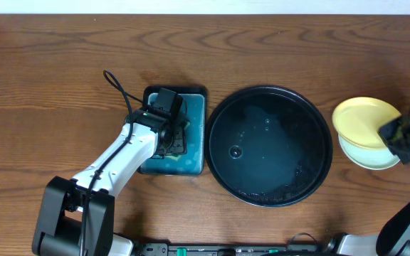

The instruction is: Clean dirty plates on tray and stack at the side

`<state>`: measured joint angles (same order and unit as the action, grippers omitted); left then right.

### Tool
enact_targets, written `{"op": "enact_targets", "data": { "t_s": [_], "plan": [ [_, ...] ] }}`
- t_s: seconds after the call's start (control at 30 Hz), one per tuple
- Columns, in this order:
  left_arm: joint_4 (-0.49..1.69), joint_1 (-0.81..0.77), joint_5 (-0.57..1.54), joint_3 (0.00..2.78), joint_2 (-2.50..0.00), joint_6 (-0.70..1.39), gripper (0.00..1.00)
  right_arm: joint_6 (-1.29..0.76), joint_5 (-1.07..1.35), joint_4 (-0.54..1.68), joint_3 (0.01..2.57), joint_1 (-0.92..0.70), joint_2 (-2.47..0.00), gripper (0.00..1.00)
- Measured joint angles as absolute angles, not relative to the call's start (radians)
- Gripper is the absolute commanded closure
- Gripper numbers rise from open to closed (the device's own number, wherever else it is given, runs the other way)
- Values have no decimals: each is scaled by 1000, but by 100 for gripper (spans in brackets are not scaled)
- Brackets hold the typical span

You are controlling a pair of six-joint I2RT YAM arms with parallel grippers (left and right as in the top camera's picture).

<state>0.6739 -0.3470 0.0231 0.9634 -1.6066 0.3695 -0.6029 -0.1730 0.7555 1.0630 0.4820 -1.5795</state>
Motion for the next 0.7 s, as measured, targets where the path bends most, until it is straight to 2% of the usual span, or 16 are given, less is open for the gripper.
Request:
{"op": "enact_targets", "data": {
  "t_s": [0.17,0.2,0.27,0.33,0.4,0.53,0.7],
  "plan": [
    [674,-347,23,963,-1607,369,32,-617,-131,693,982,578,-1579,99],
    [674,-347,23,963,-1607,369,32,-618,-119,677,969,586,-1579,96],
    [674,-347,23,963,-1607,369,31,-620,-95,652,945,594,-1579,84],
    [674,-347,23,963,-1607,369,31,-627,-74,641,928,593,-1579,64],
    [674,-347,23,963,-1607,369,31,-623,-57,634,915,592,-1579,56],
    [674,-347,23,963,-1607,369,32,-624,-40,631,899,592,-1579,54],
    [674,-347,23,963,-1607,369,31,-627,-16,628,897,592,-1579,46]
  ]
}}
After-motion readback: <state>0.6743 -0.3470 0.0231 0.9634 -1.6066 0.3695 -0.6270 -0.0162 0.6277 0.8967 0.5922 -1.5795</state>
